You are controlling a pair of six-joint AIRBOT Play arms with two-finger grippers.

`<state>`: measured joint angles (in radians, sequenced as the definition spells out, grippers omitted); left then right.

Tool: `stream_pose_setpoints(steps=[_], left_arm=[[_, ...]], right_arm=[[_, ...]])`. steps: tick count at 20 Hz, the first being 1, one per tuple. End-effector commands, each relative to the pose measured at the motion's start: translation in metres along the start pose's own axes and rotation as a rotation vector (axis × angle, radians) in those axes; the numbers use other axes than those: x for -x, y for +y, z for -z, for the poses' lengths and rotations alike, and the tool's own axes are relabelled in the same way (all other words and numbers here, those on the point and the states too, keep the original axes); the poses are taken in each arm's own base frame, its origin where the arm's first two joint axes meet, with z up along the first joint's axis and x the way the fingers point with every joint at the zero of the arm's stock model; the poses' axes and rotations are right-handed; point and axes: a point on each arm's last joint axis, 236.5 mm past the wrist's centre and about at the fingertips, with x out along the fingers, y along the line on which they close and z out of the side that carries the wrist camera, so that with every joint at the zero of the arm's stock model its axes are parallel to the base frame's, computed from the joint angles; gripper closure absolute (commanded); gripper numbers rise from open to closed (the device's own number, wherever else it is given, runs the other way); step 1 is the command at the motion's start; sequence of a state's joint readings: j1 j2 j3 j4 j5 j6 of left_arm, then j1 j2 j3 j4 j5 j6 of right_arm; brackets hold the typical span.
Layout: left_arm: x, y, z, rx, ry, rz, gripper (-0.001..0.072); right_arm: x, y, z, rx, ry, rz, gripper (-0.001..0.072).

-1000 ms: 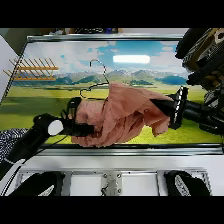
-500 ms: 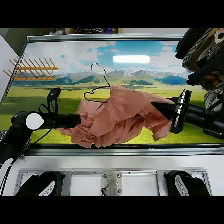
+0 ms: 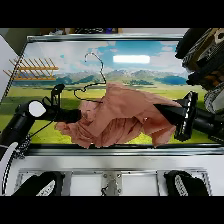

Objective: Fold the clothes and pants, and hang the long-sleeved shirts on hangers.

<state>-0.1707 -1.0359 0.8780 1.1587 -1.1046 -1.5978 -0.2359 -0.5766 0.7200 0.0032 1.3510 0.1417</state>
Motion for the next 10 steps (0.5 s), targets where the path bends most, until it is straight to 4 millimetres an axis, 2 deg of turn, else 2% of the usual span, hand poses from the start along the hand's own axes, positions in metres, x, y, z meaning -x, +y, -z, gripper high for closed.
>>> stream_pose_setpoints(steps=[1, 6, 10], left_arm=[[0.009, 0.007, -0.018, -0.03, 0.032, -0.008, 0.0703], [0.019, 0.016, -0.038, -0.051, 0.045, -0.012, 0.0703], [0.023, 0.012, -0.053, -0.079, 0.033, -0.009, 0.0703]], right_arm=[[0.001, 0.007, 0.012, -0.027, 0.06, -0.008, 0.0708], [0.002, 0.01, 0.015, -0.058, 0.078, -0.015, 0.0708], [0.004, 0.015, 0.034, -0.101, 0.161, -0.031, 0.0708]])
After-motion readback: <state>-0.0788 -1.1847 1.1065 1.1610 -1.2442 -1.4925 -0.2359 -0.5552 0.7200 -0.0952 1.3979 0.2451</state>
